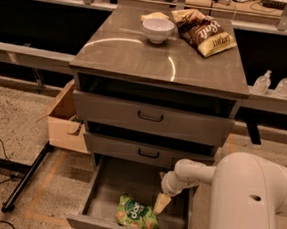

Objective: Pick green rice chip bag from bottom drawer and place on counter

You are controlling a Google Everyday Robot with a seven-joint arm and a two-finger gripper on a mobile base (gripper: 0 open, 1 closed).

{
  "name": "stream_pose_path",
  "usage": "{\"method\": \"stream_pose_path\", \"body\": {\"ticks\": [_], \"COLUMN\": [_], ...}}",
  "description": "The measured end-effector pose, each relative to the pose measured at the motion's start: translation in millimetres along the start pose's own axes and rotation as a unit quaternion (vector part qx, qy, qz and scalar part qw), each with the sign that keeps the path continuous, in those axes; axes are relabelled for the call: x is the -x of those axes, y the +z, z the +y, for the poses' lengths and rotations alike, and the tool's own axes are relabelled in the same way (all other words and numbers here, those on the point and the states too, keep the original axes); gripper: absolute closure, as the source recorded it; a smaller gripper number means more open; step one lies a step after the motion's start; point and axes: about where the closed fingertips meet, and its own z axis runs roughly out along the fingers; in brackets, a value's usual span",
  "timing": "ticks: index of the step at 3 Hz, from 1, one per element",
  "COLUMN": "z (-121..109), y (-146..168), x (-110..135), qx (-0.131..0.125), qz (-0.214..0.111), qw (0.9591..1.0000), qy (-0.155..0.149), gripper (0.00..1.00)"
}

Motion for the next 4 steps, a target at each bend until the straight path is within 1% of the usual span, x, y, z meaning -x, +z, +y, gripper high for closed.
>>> {"method": "stream_pose_path", "body": {"ticks": [1,2,3,4], "z": [0,8,14,16], "y": [28,58,76,88], "x": [-14,-27,-33,-30], "qx": [0.015,0.034,0.041,0.042], "qz": [0.01,-0.014,-0.052,-0.072], "qw": [0.9998,0.9991,0.9978,0.9964], "qy": [0.01,0.022,0.003,-0.018], "gripper": [0.0,0.0,0.0,0.0]}}
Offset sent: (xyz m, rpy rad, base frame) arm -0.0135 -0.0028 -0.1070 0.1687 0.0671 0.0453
